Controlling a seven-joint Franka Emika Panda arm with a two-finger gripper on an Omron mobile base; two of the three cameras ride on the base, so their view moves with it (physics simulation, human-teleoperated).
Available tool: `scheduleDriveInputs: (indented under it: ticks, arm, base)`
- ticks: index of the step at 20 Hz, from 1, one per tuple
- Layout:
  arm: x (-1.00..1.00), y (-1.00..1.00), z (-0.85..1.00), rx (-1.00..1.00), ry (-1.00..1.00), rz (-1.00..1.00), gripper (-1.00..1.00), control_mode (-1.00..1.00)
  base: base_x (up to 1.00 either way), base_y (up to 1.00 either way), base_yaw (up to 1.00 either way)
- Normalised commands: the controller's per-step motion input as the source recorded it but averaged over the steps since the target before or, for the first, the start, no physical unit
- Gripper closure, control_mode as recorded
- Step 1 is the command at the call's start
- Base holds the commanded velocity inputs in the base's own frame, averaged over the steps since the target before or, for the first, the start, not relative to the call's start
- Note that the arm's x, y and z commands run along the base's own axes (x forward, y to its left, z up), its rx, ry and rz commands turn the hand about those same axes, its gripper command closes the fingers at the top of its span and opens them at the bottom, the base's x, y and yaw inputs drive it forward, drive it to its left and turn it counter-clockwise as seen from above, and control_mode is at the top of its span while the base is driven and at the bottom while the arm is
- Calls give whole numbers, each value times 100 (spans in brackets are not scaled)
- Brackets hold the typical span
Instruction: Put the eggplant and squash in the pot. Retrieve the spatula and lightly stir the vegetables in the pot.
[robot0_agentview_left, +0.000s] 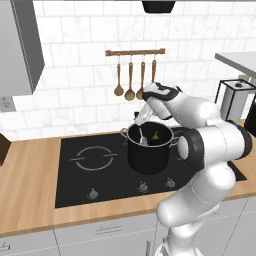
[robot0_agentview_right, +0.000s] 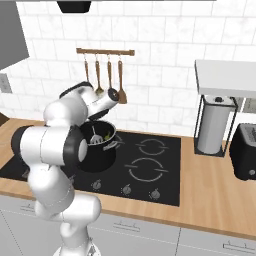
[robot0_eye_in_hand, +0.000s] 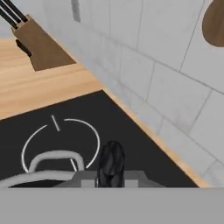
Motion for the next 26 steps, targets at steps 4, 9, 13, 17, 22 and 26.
scheduleDriveInputs:
  ticks: [4, 9, 13, 17, 22, 26]
  arm:
    - [9, 0, -32, 0, -13, 32, 100, -100]
    - [2, 0, 39, 0, -17, 24, 100, -100]
    - [-22, 0, 63, 0, -6, 15, 100, -100]
    - [-61, 0, 30, 0, 0, 19, 100, -100]
    - [-97, 0, 32, 0, 0, 25, 100, -100]
    - [-82, -2, 32, 0, -1, 31, 100, -100]
  base:
    - [0, 0, 0]
    - [0, 0, 0]
    - [0, 0, 0]
    - [0, 0, 0]
    - [0, 0, 0]
    - [0, 0, 0]
